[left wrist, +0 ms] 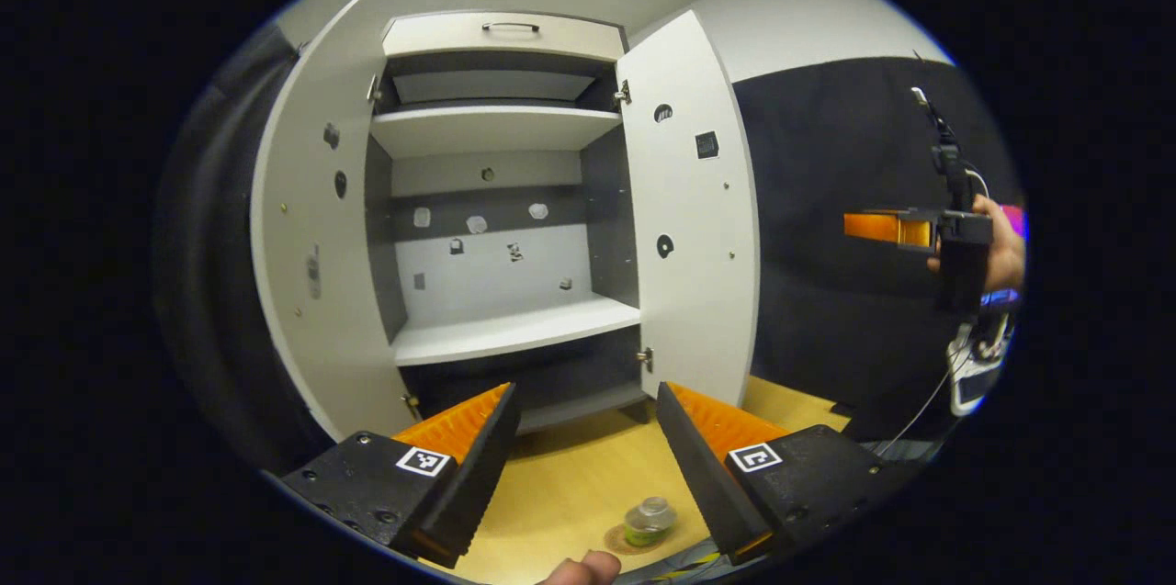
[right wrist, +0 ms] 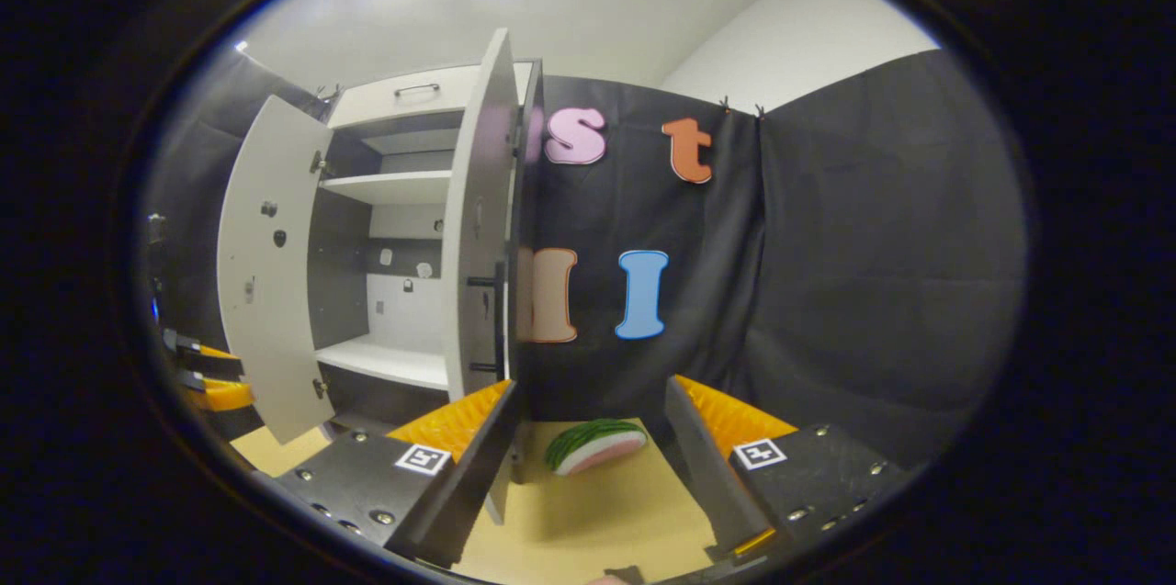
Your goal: Grasp the bottle in the cabinet with the left hand and place it on the coaster, then close the right door with the right hand and the left door with the left hand.
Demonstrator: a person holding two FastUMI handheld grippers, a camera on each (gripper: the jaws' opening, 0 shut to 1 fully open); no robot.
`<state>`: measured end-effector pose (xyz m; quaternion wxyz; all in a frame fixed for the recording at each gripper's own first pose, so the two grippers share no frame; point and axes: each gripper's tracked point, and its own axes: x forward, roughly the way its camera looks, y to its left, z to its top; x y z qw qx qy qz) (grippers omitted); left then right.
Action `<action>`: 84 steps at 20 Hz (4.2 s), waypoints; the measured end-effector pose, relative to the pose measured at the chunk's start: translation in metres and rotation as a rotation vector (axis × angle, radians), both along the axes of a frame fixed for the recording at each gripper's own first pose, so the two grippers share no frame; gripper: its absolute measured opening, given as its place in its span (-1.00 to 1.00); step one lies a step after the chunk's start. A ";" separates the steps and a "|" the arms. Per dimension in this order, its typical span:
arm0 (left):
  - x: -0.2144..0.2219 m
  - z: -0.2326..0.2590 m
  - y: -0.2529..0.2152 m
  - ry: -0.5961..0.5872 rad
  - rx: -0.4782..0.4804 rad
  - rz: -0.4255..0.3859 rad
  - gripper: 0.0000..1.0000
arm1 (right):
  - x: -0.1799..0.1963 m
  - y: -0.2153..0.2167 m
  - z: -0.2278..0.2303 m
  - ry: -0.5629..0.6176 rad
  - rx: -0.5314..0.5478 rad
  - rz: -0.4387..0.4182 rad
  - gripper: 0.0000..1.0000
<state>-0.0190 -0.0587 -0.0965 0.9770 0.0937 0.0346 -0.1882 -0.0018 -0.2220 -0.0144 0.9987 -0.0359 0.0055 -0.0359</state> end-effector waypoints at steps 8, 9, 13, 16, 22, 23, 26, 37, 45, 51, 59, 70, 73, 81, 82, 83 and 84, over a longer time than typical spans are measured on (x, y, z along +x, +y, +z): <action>-0.008 0.004 0.036 0.087 -0.164 0.115 0.89 | 0.102 -0.024 -0.013 0.038 0.034 0.005 0.92; -0.007 0.009 0.042 0.082 -0.160 0.131 0.89 | 0.114 -0.020 -0.015 0.045 0.042 0.008 0.92; -0.002 0.034 0.060 0.032 -0.108 0.186 0.87 | 0.138 0.012 -0.014 0.050 0.040 0.069 0.87; -0.002 0.047 0.064 0.026 -0.146 0.199 0.88 | 0.143 0.044 -0.013 0.060 0.039 0.154 0.92; -0.006 0.042 0.083 0.059 -0.176 0.259 0.88 | 0.142 0.055 -0.005 0.049 -0.080 0.143 0.77; -0.008 0.043 0.083 0.057 -0.190 0.261 0.87 | 0.141 0.061 -0.005 0.049 -0.073 0.146 0.77; -0.009 0.045 0.089 0.063 -0.216 0.265 0.89 | 0.136 0.083 -0.008 0.070 -0.047 0.150 0.70; 0.003 0.080 0.117 -0.002 -0.209 0.248 0.89 | 0.127 0.109 -0.007 0.065 -0.047 0.050 0.77; -0.003 0.090 0.143 -0.023 -0.201 0.258 0.89 | 0.131 0.147 -0.010 0.062 -0.035 0.059 0.77; -0.006 0.092 0.170 -0.019 -0.200 0.275 0.89 | 0.145 0.187 -0.015 0.073 0.020 0.079 0.70; -0.004 0.090 0.212 -0.022 -0.203 0.323 0.89 | 0.144 0.230 -0.014 0.044 0.012 0.128 0.92; 0.036 0.062 0.294 0.036 -0.253 0.397 0.89 | 0.109 0.262 -0.014 0.016 0.038 0.174 0.90; 0.045 0.054 0.310 0.061 -0.284 0.408 0.89 | 0.092 0.267 -0.010 0.016 0.072 0.172 0.93; 0.095 0.068 0.335 0.041 -0.266 0.379 0.89 | 0.056 0.255 -0.005 -0.008 0.029 0.117 0.97; 0.104 0.073 0.332 0.029 -0.272 0.367 0.89 | 0.055 0.256 -0.005 -0.015 0.033 0.109 0.94; 0.113 0.077 0.330 0.019 -0.277 0.355 0.89 | 0.053 0.258 -0.006 -0.011 0.046 0.109 0.93; 0.122 0.079 0.325 0.021 -0.280 0.342 0.89 | 0.051 0.258 -0.007 -0.009 0.057 0.100 0.93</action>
